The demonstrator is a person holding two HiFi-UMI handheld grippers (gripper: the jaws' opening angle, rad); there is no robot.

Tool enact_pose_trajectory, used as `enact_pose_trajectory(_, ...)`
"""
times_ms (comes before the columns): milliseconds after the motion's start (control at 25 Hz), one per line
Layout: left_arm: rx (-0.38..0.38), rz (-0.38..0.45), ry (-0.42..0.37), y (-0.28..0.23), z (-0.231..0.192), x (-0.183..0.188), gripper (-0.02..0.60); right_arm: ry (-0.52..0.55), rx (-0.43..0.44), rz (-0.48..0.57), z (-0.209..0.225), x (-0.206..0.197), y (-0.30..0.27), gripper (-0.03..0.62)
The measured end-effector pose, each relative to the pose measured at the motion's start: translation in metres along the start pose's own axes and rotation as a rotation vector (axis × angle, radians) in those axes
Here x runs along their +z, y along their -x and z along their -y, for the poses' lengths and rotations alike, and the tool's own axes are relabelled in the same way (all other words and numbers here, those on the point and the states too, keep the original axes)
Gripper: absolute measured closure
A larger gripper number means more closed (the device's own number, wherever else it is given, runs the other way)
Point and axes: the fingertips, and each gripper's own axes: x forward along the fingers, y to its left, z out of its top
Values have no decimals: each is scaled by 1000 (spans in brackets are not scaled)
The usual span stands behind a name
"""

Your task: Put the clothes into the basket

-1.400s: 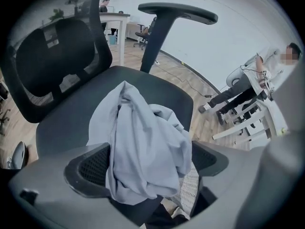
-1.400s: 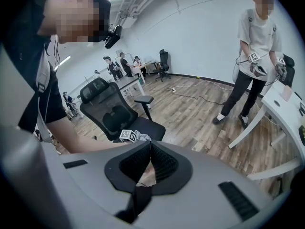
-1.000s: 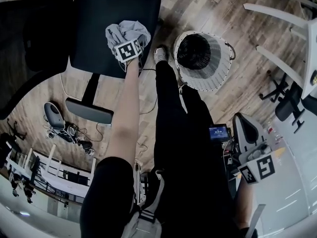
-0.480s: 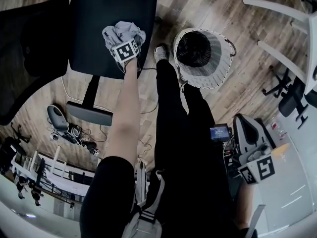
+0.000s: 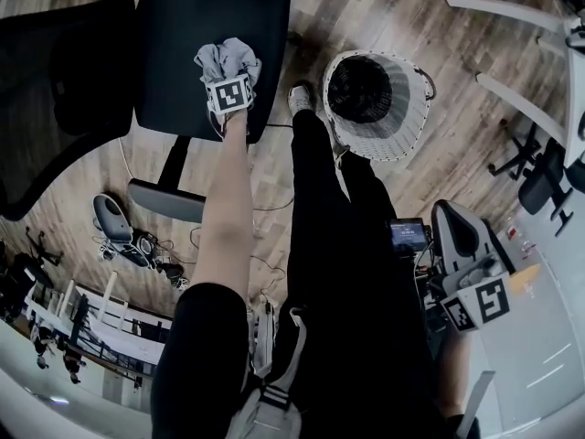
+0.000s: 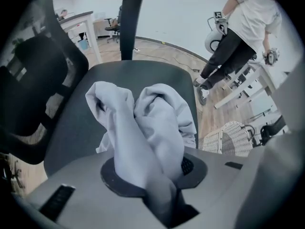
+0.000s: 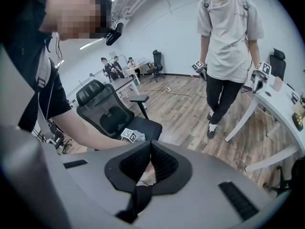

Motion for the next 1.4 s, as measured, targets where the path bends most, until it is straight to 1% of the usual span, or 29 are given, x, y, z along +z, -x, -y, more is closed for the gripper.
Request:
enact_pose_trajectory(80,-11,-12,-54,11,1,-5,443,2,-1,30,-1,5,5,577)
enact_pose_trajectory(200,-25,-5,-81,33,1,-10,448,3,-5,81,0,15,12,577)
enact_pose_trajectory(400,-33,44,-92,75,5,-13,448,25,8,163,-8,26,27,577)
enact_pose_trajectory(640,-59,136,-158,130,22,4,448,40,0,277,-4,29,44,577)
enact_pose_trajectory(720,-75,153,-193,155,36,-2,448,39,-3,309,-3,26,58,577)
enact_pose_trajectory(840,-97,176,-278,192,58,-13,448,33,-8,373,1,19,82,577)
enact_pose_trajectory(920,-107,193,-322,213,75,-16,448,28,-10,413,9,16,96,577)
enact_pose_trajectory(1040,-121,217,-365,233,105,-14,448,24,-21,456,31,12,115,577)
enact_pose_trajectory(1200,-142,256,-382,250,152,-5,448,24,-31,498,73,11,138,577)
enact_pose_trajectory(1400,-171,289,-392,271,219,-16,448,28,-40,517,124,-6,173,577)
